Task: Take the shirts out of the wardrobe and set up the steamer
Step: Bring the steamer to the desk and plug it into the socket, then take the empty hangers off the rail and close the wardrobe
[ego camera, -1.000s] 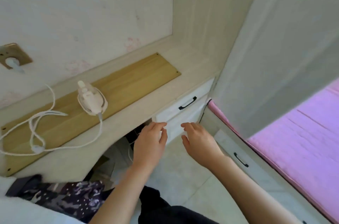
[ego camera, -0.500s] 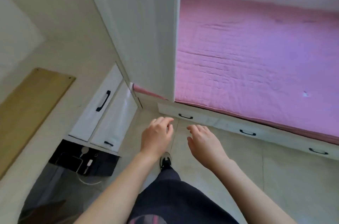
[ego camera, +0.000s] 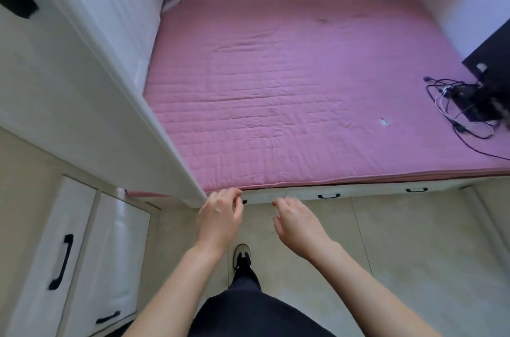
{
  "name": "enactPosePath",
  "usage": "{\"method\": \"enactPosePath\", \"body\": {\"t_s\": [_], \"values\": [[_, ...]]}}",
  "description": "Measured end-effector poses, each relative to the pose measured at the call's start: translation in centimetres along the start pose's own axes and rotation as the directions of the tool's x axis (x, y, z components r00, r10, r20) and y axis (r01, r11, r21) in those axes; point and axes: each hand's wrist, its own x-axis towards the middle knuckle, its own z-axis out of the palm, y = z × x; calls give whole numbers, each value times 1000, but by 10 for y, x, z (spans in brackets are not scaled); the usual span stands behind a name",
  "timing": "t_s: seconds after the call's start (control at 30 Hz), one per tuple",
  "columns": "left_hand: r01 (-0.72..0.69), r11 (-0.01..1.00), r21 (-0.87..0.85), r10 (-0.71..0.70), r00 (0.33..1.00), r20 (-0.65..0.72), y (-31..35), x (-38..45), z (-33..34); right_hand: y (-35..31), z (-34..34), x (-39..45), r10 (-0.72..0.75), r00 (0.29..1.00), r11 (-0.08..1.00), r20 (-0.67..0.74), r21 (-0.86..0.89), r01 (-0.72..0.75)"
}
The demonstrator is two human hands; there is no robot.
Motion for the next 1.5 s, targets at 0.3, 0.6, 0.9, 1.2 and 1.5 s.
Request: {"method": "enactPosePath", "body": {"t_s": [0.3,0.6,0.9,1.2,1.5], "values": [[8,998,62,-15,993,116,3,102,-5,31,-52,92,129,991,988,-39,86,-126],[210,974,87,-219,969,116,29,163,14,69,-95,167,11,999,999,50,43,-13],[510,860,3,-507,857,-93,59,195,31,100,-149,264,-341,930,931,134,-88,354],[654,750,-97,-643,687,-338,38,214,-12,35,-155,336,-636,739,746,220,-70,663],[707,703,-74,-645,592,-483,0,266,-62,-59,-142,384,-745,636,637,200,-68,768]]}}
